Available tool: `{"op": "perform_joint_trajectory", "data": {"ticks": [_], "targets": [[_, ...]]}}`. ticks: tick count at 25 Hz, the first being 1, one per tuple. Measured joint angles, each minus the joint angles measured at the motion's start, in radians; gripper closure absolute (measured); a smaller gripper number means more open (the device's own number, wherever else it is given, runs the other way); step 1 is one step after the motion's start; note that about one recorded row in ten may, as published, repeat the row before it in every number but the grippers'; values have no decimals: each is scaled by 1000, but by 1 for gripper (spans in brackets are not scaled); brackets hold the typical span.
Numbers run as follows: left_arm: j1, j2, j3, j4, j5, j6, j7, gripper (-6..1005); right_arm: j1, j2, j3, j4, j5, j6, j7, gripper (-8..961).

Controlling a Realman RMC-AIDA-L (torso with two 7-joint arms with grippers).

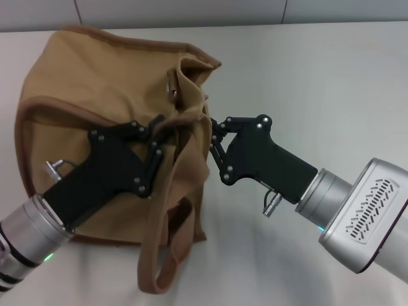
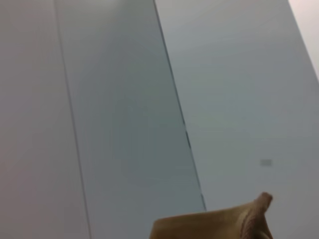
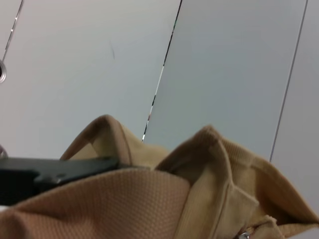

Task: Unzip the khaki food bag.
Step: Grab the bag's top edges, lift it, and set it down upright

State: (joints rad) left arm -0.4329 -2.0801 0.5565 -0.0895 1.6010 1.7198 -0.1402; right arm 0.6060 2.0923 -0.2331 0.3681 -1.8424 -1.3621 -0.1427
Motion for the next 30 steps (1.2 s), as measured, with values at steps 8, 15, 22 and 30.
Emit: {"op": "perform_joint_trajectory", "data": {"ticks": [8,15,22,30], "targets": [[-13,0,-97,-44,-1,75,-4,921,1,0,9,0,0,22,-1,930],[9,0,-267,-89,-2,165,-16,921,-3,0,9,0,0,26,-1,913],[72,1,-427,-86,-3,224,-119,920,-20,0,11,-9,3,35,-2,896],[125,6,-486,-33,-3,210,-223,921,-37,0,14,-21,6,26,-2,877]]}}
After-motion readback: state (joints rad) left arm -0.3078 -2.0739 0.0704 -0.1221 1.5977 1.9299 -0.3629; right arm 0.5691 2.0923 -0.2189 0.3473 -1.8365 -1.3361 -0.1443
